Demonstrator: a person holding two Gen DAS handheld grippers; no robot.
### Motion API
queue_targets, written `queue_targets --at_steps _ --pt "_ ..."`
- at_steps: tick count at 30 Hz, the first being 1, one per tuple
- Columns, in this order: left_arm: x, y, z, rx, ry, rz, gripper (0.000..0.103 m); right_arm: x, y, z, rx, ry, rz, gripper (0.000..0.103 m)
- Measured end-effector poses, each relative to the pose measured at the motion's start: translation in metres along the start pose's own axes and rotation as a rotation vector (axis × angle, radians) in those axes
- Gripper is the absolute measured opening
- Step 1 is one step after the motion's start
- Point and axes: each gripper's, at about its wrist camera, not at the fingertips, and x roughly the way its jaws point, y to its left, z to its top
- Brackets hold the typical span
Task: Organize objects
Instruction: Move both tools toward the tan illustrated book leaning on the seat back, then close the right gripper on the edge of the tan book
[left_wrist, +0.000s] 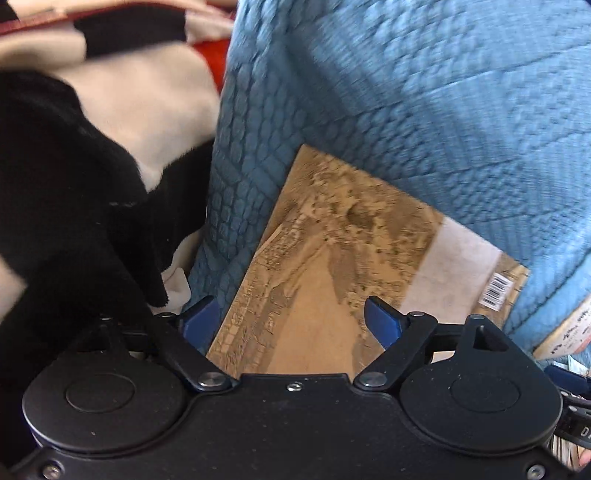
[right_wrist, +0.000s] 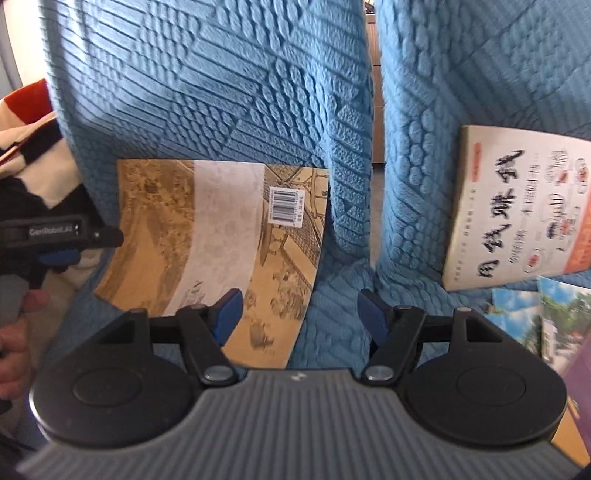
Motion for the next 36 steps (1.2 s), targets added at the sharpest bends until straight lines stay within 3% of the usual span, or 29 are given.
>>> queue_targets --at_steps 9,16,24,26,29,36 --pt "0.044 0.011 0.013 0.035 0.040 0.000 0.082 0.048 -0.006 0.008 0.019 0.030 0.012 0.070" --pt "0.063 0.019 0.014 -0.005 0.081 -0.045 0.076 0.075 -0.008 0.009 0.053 0.039 0.047 0.070" --pt "0.065 0.021 0.015 0.017 0.083 -0.062 0.073 0.083 -0.011 0.017 0.114 0.007 0.107 0.083" --pt "0.066 0.019 0.014 0.019 0.081 -0.063 0.073 0.083 -0.011 0.018 0.129 0.005 0.120 0.083" --pt "0.065 0.013 0.012 0.016 0.079 -0.064 0.072 0.076 -0.016 0.020 0.151 0.005 0.216 0.081" --pt "0.053 0.016 0.008 -0.003 0.083 -0.097 0.072 0.050 -0.041 0.027 0.249 -0.025 0.336 0.081"
